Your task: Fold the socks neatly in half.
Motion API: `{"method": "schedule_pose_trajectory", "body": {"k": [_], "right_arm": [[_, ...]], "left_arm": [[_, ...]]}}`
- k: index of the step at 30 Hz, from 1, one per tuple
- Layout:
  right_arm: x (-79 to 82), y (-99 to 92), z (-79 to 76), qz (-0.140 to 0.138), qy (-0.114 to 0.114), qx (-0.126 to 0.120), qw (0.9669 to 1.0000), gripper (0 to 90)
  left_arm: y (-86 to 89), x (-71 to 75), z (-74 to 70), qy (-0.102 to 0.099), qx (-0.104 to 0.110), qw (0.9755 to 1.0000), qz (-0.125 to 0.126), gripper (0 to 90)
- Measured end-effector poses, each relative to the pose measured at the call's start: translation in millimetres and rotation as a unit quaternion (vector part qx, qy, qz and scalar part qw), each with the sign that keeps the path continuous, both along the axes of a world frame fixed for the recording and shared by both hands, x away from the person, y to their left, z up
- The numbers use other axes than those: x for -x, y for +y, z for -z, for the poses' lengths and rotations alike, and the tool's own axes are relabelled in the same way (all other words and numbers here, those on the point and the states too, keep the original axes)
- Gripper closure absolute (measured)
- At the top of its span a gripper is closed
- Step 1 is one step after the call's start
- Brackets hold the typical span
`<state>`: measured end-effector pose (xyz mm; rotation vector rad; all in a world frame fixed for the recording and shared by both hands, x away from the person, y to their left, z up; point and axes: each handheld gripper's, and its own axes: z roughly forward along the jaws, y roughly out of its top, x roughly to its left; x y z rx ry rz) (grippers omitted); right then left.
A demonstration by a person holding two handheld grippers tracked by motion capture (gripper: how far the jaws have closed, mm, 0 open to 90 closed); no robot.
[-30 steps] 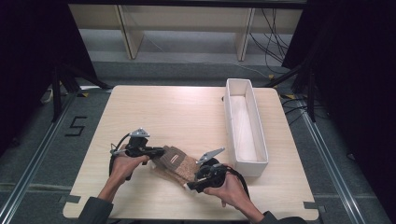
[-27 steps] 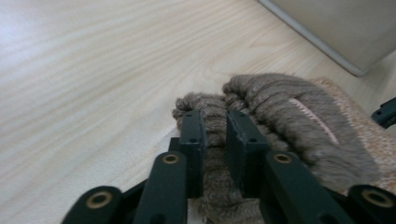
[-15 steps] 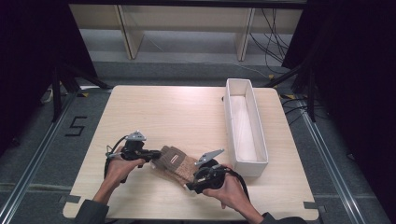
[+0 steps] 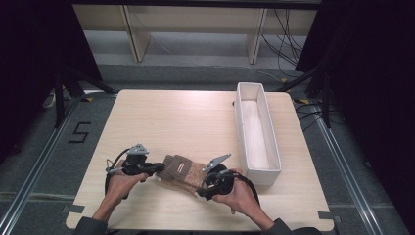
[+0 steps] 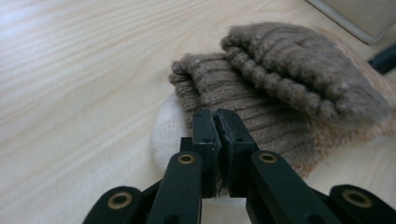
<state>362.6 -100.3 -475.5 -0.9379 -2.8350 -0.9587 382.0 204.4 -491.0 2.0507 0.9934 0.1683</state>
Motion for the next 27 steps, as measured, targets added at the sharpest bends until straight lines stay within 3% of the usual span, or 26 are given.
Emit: {"method": "schedule_pose_trajectory", "body": {"k": [3,4,5,6,8,9,14,15,24,26,27], "right_arm": [[-8.7,-3.6,0.7,0.007,0.015,-0.003,0.9999,49.1],[-11.3,-5.0,1.1,0.009,0.019,-0.005,0.9998,49.1],[-13.8,-5.8,2.0,0.011,0.022,-0.007,0.9997,49.1],[-15.9,-6.0,2.7,0.014,0.024,-0.008,0.9996,49.1],[-18.2,-5.9,3.2,0.018,0.023,-0.013,0.9995,49.1],[-19.2,-6.1,3.6,0.016,0.021,-0.016,0.9995,49.0],[-18.9,-8.7,-1.4,0.016,0.011,-0.036,0.9992,49.6],[-17.3,-9.1,-4.2,0.028,0.012,-0.039,0.9988,49.6],[-14.6,-13.4,-17.3,0.019,0.006,-0.058,0.9981,50.2],[-12.9,-13.2,-17.4,0.027,0.015,-0.060,0.9977,50.2],[-14.1,-13.5,-16.6,0.015,0.005,-0.060,0.9981,50.2]], "left_arm": [[3.0,13.1,-1.0,0.000,0.001,1.0000,-0.006,85.0],[2.8,16.6,0.0,0.001,0.011,0.9999,-0.012,84.9],[5.0,18.9,-0.1,0.000,0.001,1.0000,-0.005,84.9],[3.6,20.9,1.0,0.000,0.016,0.9998,-0.014,84.7],[5.9,21.1,0.8,-0.001,0.010,0.9999,-0.011,84.3],[4.4,21.5,1.5,0.000,0.021,0.9996,-0.020,84.2],[7.1,21.7,-3.0,-0.002,0.027,0.9994,-0.021,81.0],[7.4,22.0,-3.7,-0.007,0.035,0.9991,-0.024,78.7],[13.7,24.6,-23.4,-0.019,0.058,0.9977,-0.030,72.6],[12.0,25.7,-27.4,-0.022,0.061,0.9976,-0.025,71.7],[9.9,25.8,-29.4,-0.021,0.062,0.9976,-0.023,71.2]]}}
